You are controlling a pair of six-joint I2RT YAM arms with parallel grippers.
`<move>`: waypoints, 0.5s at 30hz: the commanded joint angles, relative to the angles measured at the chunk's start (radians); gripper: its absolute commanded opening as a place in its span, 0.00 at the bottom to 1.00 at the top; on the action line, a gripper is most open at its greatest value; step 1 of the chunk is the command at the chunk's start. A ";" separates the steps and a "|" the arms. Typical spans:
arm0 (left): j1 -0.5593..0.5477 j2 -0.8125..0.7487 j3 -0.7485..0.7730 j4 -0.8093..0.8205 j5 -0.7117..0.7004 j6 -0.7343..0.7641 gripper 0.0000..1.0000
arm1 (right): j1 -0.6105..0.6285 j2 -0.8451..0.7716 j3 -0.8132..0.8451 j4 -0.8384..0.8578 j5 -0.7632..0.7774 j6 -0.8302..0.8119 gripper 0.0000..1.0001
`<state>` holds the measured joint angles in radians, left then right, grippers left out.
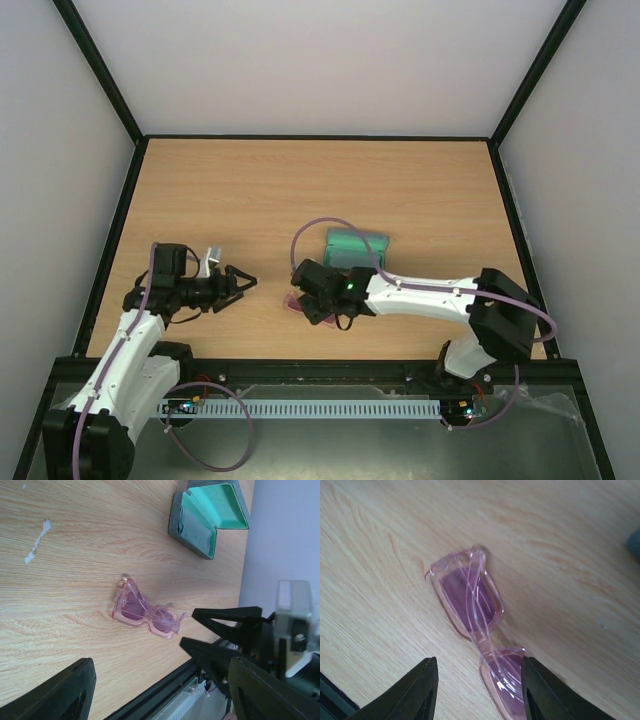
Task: Organize the sunglasses
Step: Adjust the sunglasses at the center of the board.
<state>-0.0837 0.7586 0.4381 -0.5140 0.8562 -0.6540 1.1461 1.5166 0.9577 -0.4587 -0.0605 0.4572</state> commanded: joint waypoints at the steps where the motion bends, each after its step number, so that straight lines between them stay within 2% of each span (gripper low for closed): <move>1: 0.009 -0.008 0.000 0.003 0.017 0.005 0.75 | 0.041 0.072 0.021 -0.077 0.073 -0.028 0.48; 10: 0.009 -0.020 0.005 -0.009 0.019 0.003 0.75 | 0.044 0.146 0.060 -0.100 0.130 -0.054 0.50; 15: 0.009 -0.023 0.006 -0.012 0.021 0.004 0.75 | 0.046 0.154 0.066 -0.101 0.106 -0.042 0.43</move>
<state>-0.0837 0.7471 0.4381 -0.5148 0.8566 -0.6540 1.1877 1.6638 1.0008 -0.5247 0.0257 0.4152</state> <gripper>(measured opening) 0.753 0.454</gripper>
